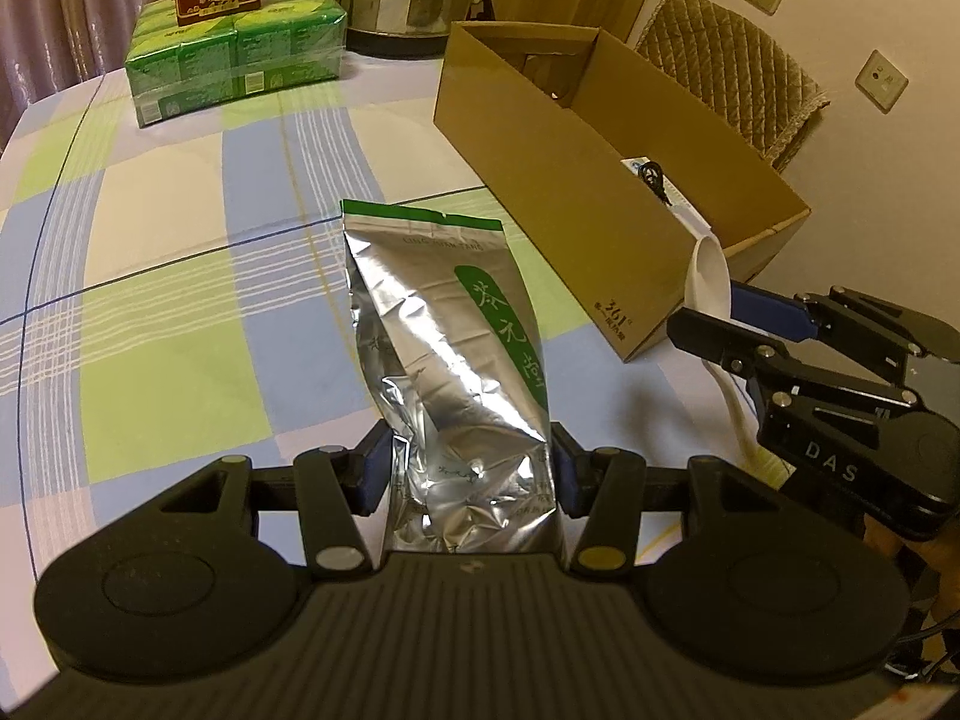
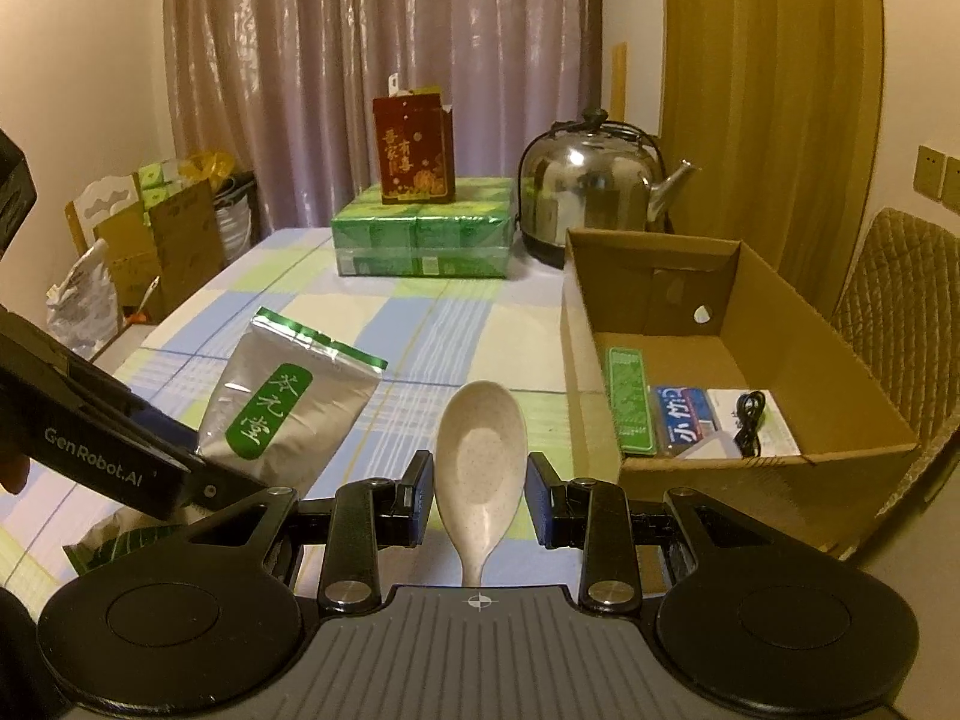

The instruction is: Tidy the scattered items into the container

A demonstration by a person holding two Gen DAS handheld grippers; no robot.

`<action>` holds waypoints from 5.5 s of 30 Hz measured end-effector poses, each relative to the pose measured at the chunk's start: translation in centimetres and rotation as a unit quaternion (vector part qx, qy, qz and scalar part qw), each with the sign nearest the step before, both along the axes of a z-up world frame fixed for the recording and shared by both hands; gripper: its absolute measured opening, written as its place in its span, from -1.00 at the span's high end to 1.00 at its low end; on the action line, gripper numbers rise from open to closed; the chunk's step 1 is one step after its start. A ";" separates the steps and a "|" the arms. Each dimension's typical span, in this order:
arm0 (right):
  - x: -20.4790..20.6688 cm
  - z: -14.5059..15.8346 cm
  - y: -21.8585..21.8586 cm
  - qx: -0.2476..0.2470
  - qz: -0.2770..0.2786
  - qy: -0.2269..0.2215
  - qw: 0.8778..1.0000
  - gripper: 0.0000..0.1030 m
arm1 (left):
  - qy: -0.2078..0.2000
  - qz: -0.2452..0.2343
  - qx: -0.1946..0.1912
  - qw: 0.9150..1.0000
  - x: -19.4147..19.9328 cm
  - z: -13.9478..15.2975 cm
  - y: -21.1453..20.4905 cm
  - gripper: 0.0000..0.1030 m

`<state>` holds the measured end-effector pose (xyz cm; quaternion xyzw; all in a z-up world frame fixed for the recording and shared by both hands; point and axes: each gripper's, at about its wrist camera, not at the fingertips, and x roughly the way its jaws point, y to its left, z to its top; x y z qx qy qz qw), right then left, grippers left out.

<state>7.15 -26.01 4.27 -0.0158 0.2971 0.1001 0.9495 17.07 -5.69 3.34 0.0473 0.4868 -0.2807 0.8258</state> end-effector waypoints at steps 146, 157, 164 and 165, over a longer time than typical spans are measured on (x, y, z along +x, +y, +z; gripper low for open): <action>12.2 3.9 -19.0 0.030 -0.083 0.020 0.996 -0.53 | -0.049 0.014 -0.064 0.997 8.5 3.2 -19.3 -0.57; 7.8 5.0 -19.1 0.040 -0.089 0.016 0.995 -0.91 | -0.070 0.026 -0.052 0.996 4.4 4.0 -18.0 -0.97; 5.3 6.2 -19.1 0.040 -0.089 0.016 0.995 -0.96 | -0.077 0.036 -0.050 0.995 2.0 4.4 -17.2 -0.98; 5.0 6.4 -19.0 0.039 -0.089 0.016 0.995 -0.96 | -0.080 0.038 -0.049 0.995 1.6 4.5 -17.2 -0.98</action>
